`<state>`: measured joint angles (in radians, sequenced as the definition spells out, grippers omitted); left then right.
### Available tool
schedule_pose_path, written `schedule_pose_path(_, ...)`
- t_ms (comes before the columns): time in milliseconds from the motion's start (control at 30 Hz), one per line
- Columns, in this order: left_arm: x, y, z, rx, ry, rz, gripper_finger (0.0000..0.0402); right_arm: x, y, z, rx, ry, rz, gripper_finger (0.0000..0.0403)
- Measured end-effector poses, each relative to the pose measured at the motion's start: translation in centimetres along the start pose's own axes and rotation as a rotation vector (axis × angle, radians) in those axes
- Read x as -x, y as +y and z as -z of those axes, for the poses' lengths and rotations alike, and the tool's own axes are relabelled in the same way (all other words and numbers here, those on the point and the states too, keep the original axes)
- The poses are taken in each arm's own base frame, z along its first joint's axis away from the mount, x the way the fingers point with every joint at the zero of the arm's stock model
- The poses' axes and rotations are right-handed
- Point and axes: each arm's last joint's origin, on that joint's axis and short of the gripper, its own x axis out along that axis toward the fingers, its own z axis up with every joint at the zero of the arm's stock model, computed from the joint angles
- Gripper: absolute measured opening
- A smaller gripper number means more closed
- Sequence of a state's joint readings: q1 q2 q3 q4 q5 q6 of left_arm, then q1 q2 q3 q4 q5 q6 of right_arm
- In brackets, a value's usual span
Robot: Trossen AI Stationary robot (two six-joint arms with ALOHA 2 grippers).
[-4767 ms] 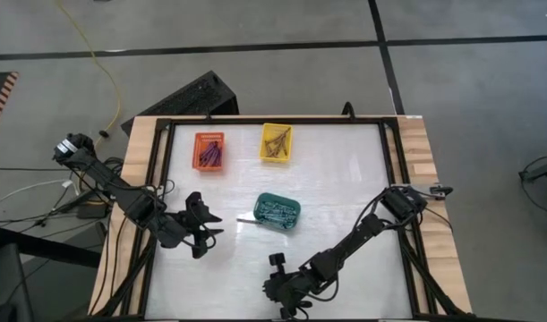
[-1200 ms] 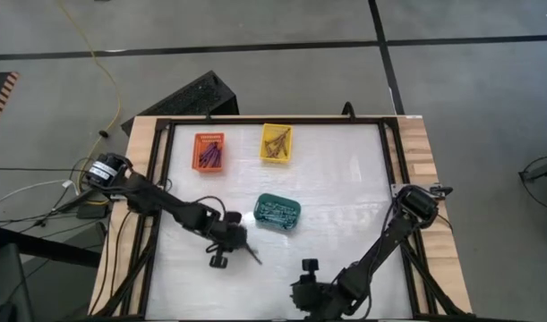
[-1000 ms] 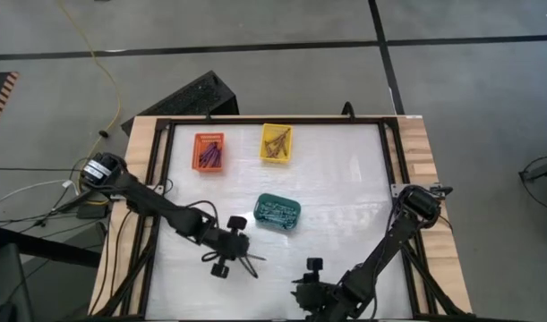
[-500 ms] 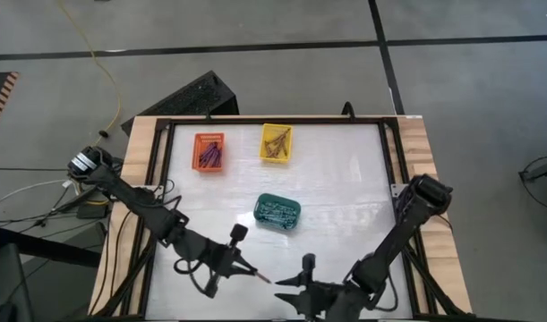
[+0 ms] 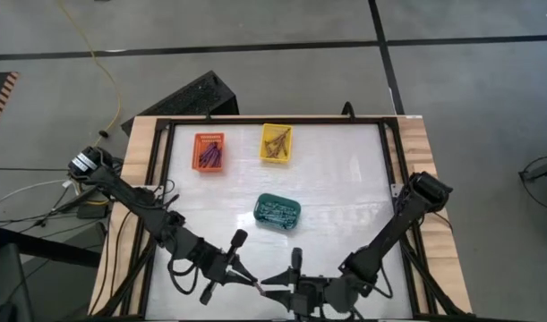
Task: Sort crayons
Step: Put the brown crayon into the yellow bin
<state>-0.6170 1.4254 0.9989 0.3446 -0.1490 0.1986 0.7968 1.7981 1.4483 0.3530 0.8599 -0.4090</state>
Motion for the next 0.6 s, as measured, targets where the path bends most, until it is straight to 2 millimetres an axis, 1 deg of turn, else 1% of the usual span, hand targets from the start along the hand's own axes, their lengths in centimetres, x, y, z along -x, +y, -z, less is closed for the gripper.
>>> schedule_pose_path(100,0.0,0.0,0.0,0.001,-0.002,0.002,0.0,-0.7,-0.6,0.1,-0.006,-0.02,-0.014,0.0124)
schedule_pose_path(267,0.0,0.0,-0.1,-0.002,-0.008,0.005,0.0,-1.2,-1.1,0.2,-0.011,-0.025,0.0,0.0124)
schedule_pose_path(600,0.0,0.1,0.2,-0.016,0.018,-0.022,0.0,-1.1,-1.1,-0.5,0.017,-0.096,-0.035,0.012)
